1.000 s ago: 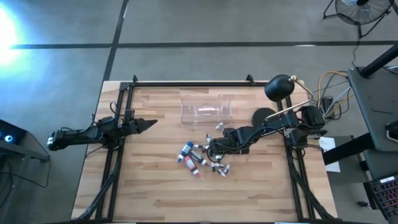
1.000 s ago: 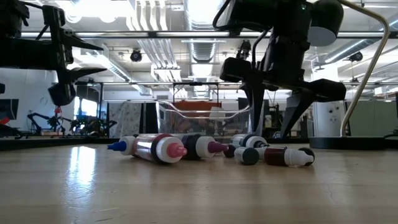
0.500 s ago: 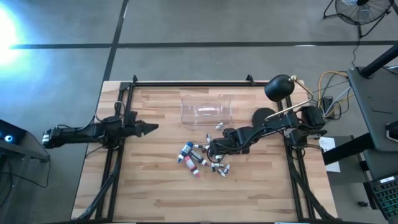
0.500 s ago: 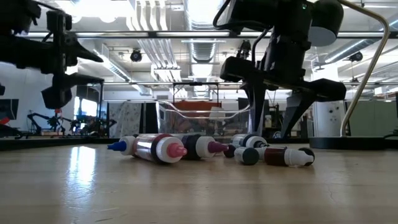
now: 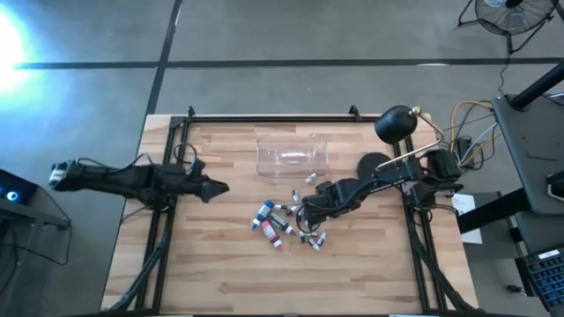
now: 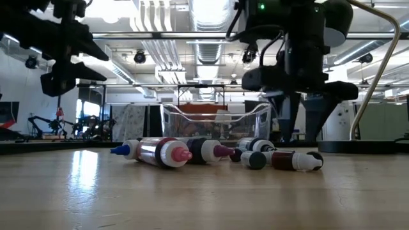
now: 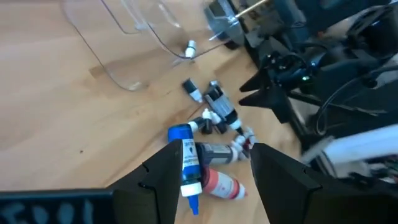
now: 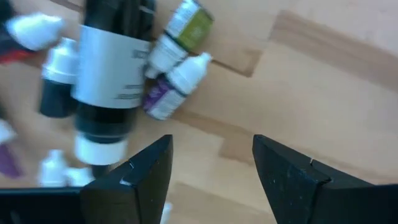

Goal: Pick & Place food coloring
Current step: Put the large blue food coloring bottle into the transparent bin

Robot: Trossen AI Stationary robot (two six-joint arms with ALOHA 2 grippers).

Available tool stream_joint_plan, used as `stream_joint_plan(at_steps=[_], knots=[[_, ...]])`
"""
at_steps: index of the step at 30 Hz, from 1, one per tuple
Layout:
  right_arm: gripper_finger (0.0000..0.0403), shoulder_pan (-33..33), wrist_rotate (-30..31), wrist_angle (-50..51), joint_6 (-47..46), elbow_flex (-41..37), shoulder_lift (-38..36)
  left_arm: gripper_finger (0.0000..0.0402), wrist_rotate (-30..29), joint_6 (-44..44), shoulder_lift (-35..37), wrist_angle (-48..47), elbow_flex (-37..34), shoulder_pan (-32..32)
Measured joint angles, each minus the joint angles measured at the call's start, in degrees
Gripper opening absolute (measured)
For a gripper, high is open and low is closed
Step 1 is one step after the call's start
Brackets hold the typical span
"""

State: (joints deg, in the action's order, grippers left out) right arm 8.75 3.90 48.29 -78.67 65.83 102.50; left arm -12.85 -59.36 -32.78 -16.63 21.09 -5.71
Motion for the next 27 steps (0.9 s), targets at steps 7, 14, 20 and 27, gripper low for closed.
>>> stream_joint_plan(at_steps=[7, 14, 20, 27], knots=[[0.0215, 0.1, 1.0, -1.1, 3.0, -2.9, -0.1, 0.0164, -10.7, -6.2, -15.1, -4.6, 7.6, -14.8], [0.0215, 0.7, 2.6, -1.2, 6.5, -5.8, -0.3, 0.0164, -23.8, -12.5, -31.2, -10.4, 15.7, -28.2], [0.0215, 0.8, 4.1, -1.2, 9.2, -7.1, -1.8, 0.0164, -25.1, -14.1, -44.5, -9.7, 22.6, -31.3], [0.0215, 0.8, 6.6, -1.3, 12.0, -8.7, -4.7, 0.0164, -25.3, -15.2, -58.4, -9.9, 29.1, -30.2]])
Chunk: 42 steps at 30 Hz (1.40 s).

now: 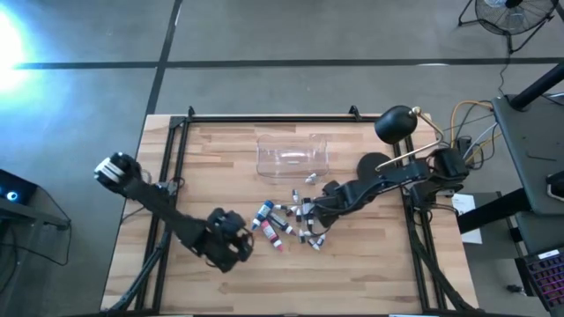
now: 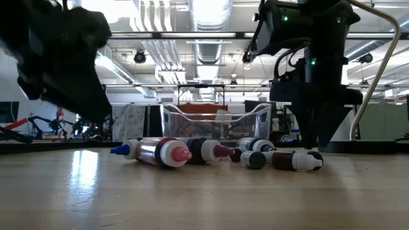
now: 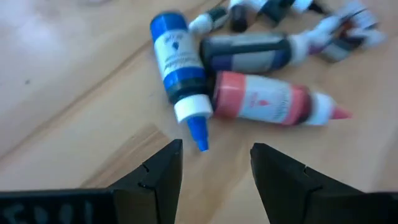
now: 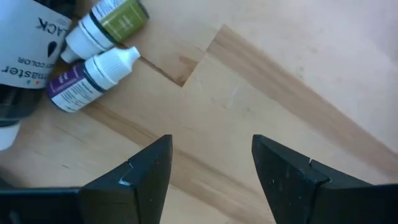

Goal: Pick & Place food coloring
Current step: Put the large blue food coloring bottle into the transparent bin

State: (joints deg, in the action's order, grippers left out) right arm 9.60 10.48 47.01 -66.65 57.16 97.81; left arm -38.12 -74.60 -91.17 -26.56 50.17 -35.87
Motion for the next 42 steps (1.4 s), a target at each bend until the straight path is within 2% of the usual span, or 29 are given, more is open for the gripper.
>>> stream_joint_plan(at_steps=[4, 9, 15, 22, 26, 42], knots=[[0.0215, 0.0, 0.6, 0.2, 0.9, -0.7, -1.5, 0.0164, 1.2, -5.7, -4.1, 0.0, 0.9, 1.9], [0.0215, 0.0, 1.7, 0.4, 0.8, -2.0, -3.8, 0.0165, 7.8, -10.6, -4.3, 0.2, 1.0, 4.9], [0.0215, 0.0, 2.5, 0.4, -0.6, -4.2, -6.4, 0.0165, 9.7, -5.6, -1.9, 0.2, 1.7, 9.0], [0.0215, 0.0, 3.1, 0.3, -2.0, -4.6, -7.1, 0.0165, 18.1, 2.6, -1.9, 0.5, 1.7, 15.1], [0.0215, 0.0, 3.0, 0.3, -2.4, -4.6, -7.1, 0.0165, 20.3, 3.9, -2.0, 0.7, 1.7, 17.4], [0.0215, 0.0, 3.0, 0.4, -2.4, -4.6, -7.0, 0.0165, 23.8, 7.4, -4.3, 2.6, 1.1, 19.3]])
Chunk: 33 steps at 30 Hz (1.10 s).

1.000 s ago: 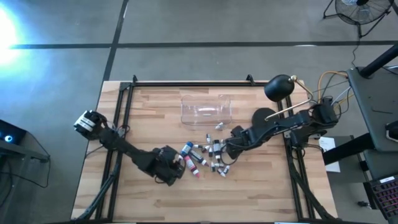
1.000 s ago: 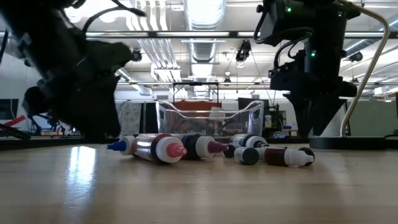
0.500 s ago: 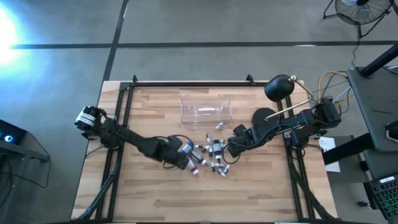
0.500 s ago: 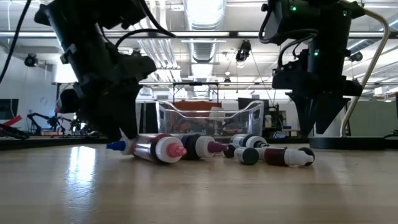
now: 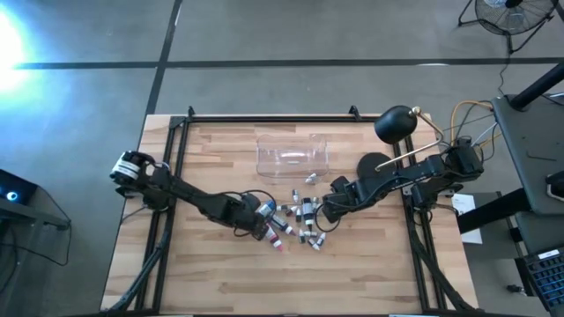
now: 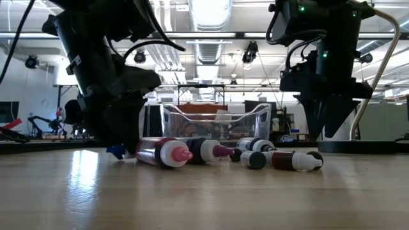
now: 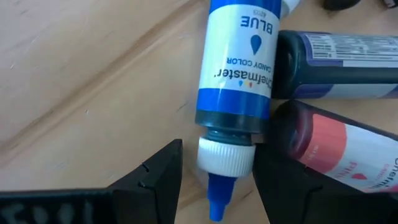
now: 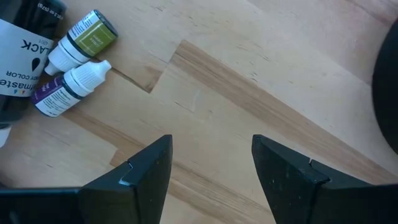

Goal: Pick & Place food coloring
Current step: Put the large blue food coloring bottle into the transparent bin

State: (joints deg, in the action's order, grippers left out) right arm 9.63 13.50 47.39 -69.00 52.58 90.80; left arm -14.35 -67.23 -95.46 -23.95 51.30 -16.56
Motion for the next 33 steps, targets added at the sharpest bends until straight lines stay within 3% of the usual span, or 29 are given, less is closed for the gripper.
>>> stream_joint_plan(at_steps=[5, 11, 18, 25, 30, 33], knots=[[0.0215, 0.0, 0.0, 0.1, 0.2, 0.0, 0.0, 0.0154, 0.1, 1.7, -0.5, 0.5, 0.1, 0.8], [0.0215, 0.0, 0.0, 0.3, 0.1, 0.0, 0.0, 0.0098, 0.8, 3.0, -0.5, 1.0, 0.1, 1.5], [0.0215, 0.0, 0.0, 0.3, 0.2, 0.0, 0.0, 0.0092, 7.1, 3.1, 1.5, -2.3, 1.8, 1.6], [0.0215, 0.0, 0.4, 0.4, 1.7, 0.0, 0.0, 0.0092, 5.6, 6.7, 7.4, -29.1, 15.2, 3.4], [0.0215, 0.0, 1.6, 0.4, 3.7, 0.0, 0.0, 0.0092, 3.8, 18.4, 7.1, -49.9, 31.8, 8.7], [0.0215, 0.0, 1.7, 0.4, 5.0, 0.0, 0.0, 0.0092, 3.6, 27.3, 4.4, -57.8, 40.3, 13.2]])
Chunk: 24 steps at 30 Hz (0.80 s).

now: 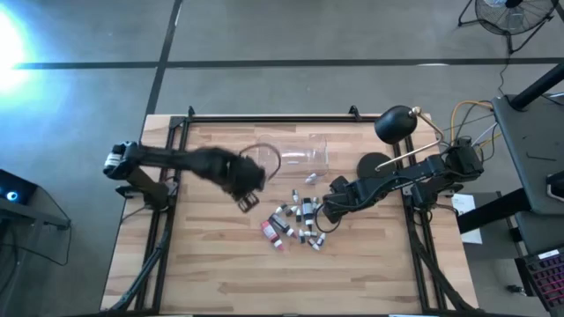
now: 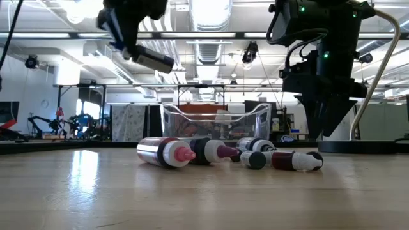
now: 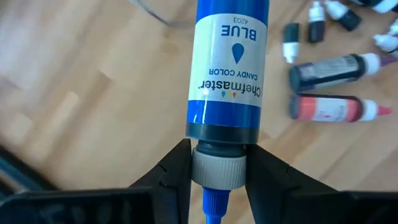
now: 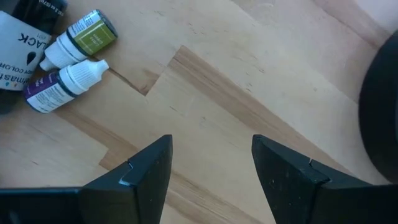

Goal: Pick & Place food coloring
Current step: Put the large blue food coloring bottle into the transparent bin

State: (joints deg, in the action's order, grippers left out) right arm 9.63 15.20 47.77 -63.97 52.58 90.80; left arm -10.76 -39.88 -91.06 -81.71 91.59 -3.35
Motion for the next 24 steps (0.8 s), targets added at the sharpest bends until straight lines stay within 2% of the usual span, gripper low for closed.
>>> stream_joint_plan(at_steps=[3, 5, 8, 11, 16, 20, 24], knots=[[0.0215, 0.2, 0.5, 0.0, 0.5, 0.0, -0.1, 0.0092, -0.2, 7.9, -3.6, -4.9, 5.9, 4.6], [0.0214, 0.6, 1.2, 0.0, 0.5, 0.0, -0.4, 0.0092, -3.9, 14.4, -5.8, -8.1, 8.5, 5.7], [0.0214, 1.5, 1.4, 0.2, -0.4, 0.0, -1.3, 0.0092, -7.7, 26.4, -7.3, -8.2, 9.3, 4.3], [0.0214, 2.4, 1.7, 0.6, -2.5, 0.0, -2.4, 0.0092, -12.5, 33.4, -7.5, -8.4, 8.2, 1.0], [0.0214, 3.3, 3.2, 1.4, -5.9, -0.2, -3.8, 0.0095, -13.1, 38.4, -7.1, -8.2, 2.0, -4.3], [0.0214, 3.2, 3.3, 1.4, -6.2, -0.3, -4.0, 0.0100, -9.7, 41.6, -6.5, -8.3, -5.4, -9.1], [0.0214, 3.2, 3.3, 1.4, -6.2, -0.4, -4.0, 0.0100, -10.8, 46.7, -6.5, -8.3, -14.1, -14.1]])
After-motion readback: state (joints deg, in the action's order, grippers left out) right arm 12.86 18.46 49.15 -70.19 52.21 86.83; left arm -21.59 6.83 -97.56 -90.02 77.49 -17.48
